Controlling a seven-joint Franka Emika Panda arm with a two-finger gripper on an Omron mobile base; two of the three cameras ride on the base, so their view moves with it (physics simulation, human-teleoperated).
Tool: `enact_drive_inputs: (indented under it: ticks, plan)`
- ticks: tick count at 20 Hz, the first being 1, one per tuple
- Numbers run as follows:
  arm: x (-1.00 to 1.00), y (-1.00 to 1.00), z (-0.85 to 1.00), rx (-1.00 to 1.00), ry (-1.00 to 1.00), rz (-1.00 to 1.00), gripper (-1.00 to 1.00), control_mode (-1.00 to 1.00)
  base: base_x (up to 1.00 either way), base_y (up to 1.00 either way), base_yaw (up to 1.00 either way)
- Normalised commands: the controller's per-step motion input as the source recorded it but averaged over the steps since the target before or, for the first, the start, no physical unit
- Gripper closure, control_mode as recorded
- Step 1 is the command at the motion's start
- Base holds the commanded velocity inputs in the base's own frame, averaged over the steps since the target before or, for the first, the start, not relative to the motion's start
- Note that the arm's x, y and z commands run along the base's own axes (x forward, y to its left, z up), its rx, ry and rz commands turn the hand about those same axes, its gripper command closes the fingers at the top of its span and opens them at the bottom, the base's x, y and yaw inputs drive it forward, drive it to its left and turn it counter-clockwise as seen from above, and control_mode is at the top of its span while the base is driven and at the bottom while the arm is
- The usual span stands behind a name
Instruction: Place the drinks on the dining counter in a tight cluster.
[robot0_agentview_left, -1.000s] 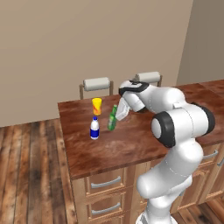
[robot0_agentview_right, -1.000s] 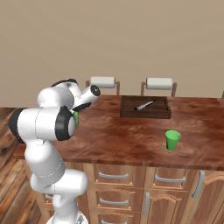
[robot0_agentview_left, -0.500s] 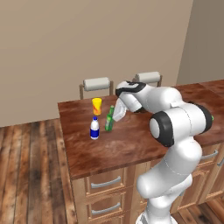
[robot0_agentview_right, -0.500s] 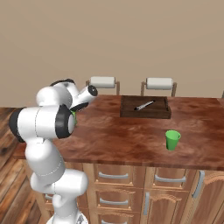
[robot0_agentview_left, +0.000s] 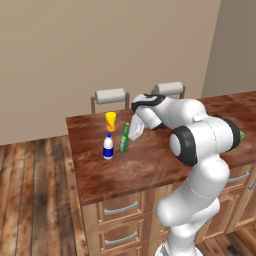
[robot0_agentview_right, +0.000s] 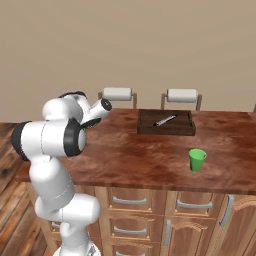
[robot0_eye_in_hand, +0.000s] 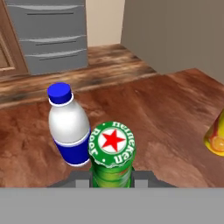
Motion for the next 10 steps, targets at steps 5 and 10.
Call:
enact_drive_inputs:
  ticks: [5,10]
  plan:
    - [-0.03,0.03,-0.06,0.00,0.08,0.01,1.00,-1.00,0.00,0.00,0.00]
    - [-0.03,0.02,0.00,0.00,0.03,0.00,1.00,-1.00,0.00,0.00,0.00]
